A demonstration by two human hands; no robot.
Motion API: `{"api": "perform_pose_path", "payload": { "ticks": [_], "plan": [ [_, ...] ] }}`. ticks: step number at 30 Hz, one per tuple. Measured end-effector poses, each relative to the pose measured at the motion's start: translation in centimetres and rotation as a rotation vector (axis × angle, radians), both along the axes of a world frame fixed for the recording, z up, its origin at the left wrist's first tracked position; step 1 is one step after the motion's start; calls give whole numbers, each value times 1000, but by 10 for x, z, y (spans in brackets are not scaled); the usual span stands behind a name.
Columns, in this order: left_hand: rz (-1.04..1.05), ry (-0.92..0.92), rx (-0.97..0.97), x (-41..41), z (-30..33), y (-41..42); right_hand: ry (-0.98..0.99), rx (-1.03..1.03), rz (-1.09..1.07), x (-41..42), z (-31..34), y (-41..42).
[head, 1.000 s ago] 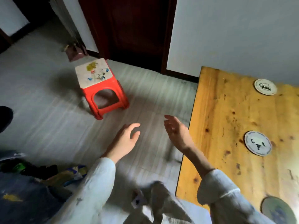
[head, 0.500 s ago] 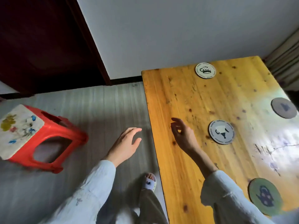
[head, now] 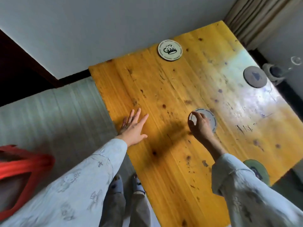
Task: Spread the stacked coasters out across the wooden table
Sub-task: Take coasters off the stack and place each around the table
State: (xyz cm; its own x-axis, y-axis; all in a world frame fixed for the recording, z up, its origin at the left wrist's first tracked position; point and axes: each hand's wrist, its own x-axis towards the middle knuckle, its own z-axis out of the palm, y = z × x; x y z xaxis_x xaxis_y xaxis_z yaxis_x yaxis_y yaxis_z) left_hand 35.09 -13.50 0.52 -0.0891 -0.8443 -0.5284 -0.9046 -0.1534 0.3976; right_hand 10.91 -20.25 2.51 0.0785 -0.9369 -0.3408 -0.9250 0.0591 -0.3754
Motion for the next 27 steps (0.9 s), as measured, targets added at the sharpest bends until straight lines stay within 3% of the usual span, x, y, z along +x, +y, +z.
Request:
{"api": "perform_pose_path", "payload": {
  "ticks": [5,9,12,27],
  "plan": [
    [-151,-197,137,-3,-34,3,115,31,-77,-30,-27,-17],
    [-142,-239,118,-4,-43,7,121,161,-199,-38,-36,-42],
    [-139,-247,117,-5,-43,6,84,107,-277,-31,-38,-48],
    [-95,-225,42,-4,-43,10,57,109,144,34,-46,-1]
  ]
}}
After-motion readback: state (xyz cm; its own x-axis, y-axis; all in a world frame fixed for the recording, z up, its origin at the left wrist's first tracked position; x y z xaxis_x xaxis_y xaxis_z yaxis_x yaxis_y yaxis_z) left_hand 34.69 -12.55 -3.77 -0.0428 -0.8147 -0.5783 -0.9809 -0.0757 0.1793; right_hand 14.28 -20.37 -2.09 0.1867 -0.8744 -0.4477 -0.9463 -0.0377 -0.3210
